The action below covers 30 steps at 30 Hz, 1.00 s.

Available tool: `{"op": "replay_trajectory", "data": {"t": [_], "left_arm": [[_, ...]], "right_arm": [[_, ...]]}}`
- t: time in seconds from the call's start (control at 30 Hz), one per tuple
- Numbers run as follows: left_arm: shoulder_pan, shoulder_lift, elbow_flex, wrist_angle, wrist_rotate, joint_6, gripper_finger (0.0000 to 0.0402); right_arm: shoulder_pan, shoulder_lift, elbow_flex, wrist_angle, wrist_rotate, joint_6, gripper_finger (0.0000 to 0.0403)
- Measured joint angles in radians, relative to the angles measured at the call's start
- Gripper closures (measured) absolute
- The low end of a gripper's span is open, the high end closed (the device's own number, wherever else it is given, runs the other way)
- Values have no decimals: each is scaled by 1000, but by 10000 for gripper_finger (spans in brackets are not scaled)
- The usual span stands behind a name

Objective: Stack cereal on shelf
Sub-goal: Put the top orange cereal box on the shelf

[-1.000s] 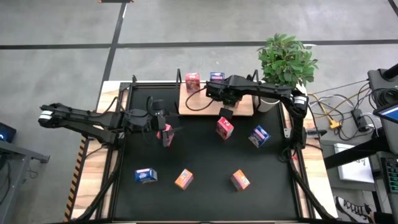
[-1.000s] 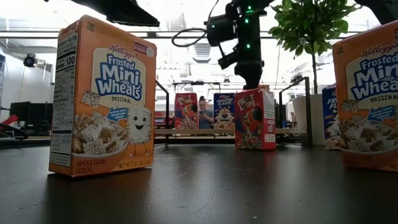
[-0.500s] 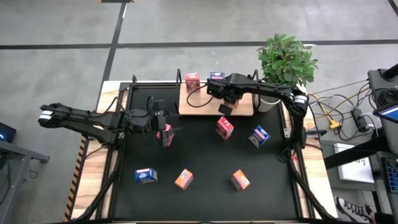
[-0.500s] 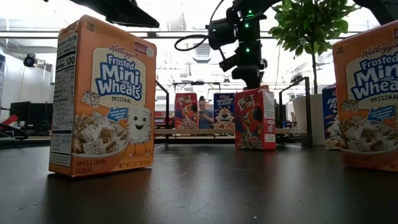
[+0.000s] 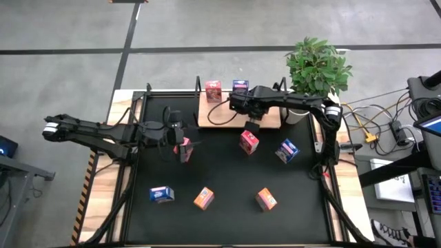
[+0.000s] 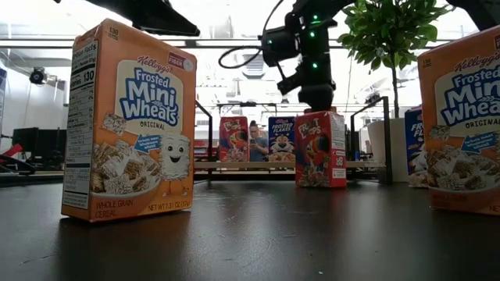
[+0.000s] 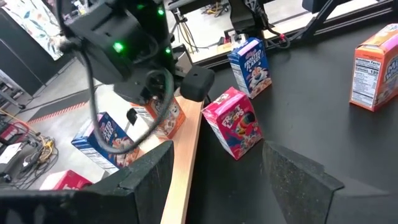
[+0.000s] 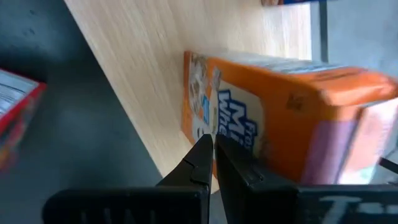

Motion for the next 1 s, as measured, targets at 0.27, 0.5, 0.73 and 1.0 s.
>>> {"op": "replay_trajectory", "data": {"t": [0.27,0.5,0.73,1.0], "left_arm": [[0,0,0,2,0,-109,171],[0,0,-2,-1,0,-125,171],[0,0,-3,-40,0,-103,171],[0,0,-3,-51,0,-64,171]], "right_arm": [[0,-14,-72,49,95,-54,394],[-6,-14,-78,108,100,-108,394],[-12,-14,-78,118,99,-82,394],[-41,-14,-84,132,100,-46,394]]}}
